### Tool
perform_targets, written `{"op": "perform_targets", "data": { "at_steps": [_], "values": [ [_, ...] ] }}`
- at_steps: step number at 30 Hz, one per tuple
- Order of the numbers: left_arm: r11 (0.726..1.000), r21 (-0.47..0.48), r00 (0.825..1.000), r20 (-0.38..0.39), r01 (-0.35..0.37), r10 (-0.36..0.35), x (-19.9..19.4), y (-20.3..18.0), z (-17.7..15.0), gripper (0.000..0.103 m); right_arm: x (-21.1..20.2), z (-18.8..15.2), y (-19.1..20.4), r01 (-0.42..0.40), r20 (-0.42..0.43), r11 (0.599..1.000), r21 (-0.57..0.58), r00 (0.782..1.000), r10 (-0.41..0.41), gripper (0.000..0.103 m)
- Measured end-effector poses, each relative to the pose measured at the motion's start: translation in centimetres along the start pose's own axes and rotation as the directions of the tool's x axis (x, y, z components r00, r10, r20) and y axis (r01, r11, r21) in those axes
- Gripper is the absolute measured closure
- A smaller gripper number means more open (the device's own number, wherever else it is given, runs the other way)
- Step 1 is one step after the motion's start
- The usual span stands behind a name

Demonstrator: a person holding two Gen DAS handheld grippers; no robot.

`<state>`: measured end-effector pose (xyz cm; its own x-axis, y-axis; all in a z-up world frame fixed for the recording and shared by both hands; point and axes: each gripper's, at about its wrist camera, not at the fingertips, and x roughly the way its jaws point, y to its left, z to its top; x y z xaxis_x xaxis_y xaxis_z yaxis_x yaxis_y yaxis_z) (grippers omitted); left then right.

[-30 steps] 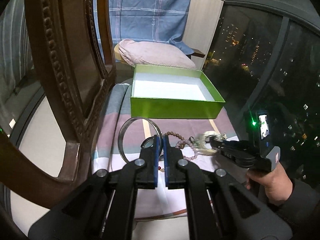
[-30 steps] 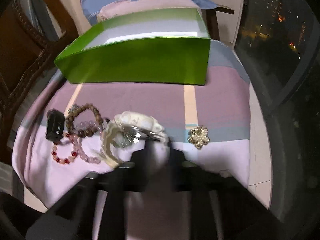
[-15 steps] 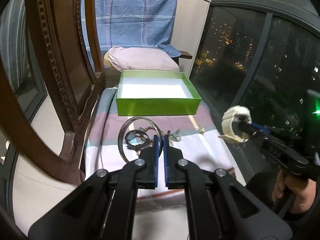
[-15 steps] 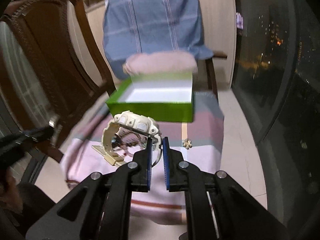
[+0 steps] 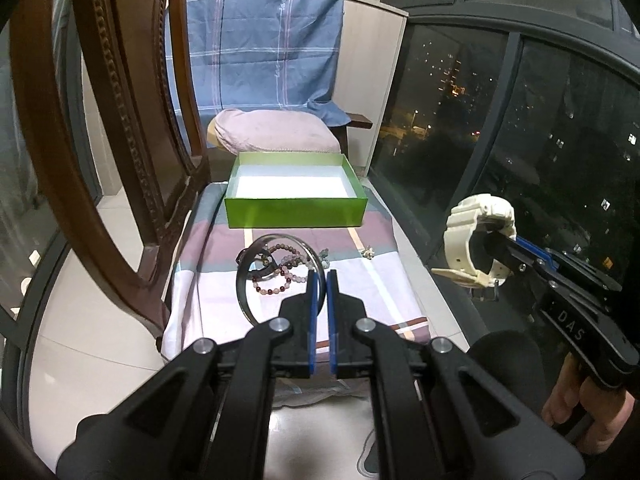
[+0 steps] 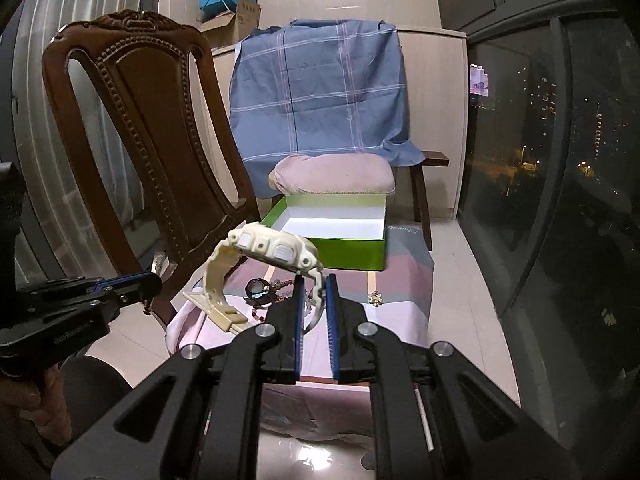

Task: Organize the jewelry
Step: 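Lift the bangle with the left tool while the right tool lifts the white watch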

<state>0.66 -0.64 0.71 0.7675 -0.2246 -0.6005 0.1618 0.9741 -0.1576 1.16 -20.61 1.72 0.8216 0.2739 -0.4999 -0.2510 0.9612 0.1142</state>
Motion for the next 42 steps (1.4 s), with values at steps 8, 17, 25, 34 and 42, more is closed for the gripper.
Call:
{"op": "perform_targets", "data": {
  "at_steps": [8, 17, 25, 34, 42],
  "values": [
    [1.000, 0.003, 1.000, 0.021, -0.012, 0.012, -2.0, -0.9, -0.3, 0.098, -2.2, -0.1, 0.3, -0.005, 0.028, 1.000, -0.005, 1.000, 0.005, 0.092],
    [1.000, 0.011, 0.999, 0.029, -0.022, 0.021, -3.0, -1.2, -0.5, 0.098, -2.8, 0.0, 0.0, -0.013, 0.039, 1.000, -0.010, 0.999, 0.014, 0.092],
    [1.000, 0.011, 0.999, 0.028, -0.021, 0.020, -3.1, -1.2, -0.5, 0.098, -2.9, -0.1, -0.1, -0.012, 0.042, 1.000, -0.011, 0.999, 0.012, 0.092],
    [1.000, 0.009, 1.000, 0.018, -0.020, 0.020, -2.7, -1.1, -0.5, 0.098, -2.3, -0.1, -0.2, -0.012, 0.026, 1.000, -0.005, 1.000, 0.012, 0.092],
    [1.000, 0.002, 1.000, -0.006, -0.013, 0.013, 0.1, -0.5, 1.6, 0.098, 0.6, 1.3, -0.9, 0.005, 0.005, 1.000, -0.010, 1.000, -0.005, 0.092]
  ]
}}
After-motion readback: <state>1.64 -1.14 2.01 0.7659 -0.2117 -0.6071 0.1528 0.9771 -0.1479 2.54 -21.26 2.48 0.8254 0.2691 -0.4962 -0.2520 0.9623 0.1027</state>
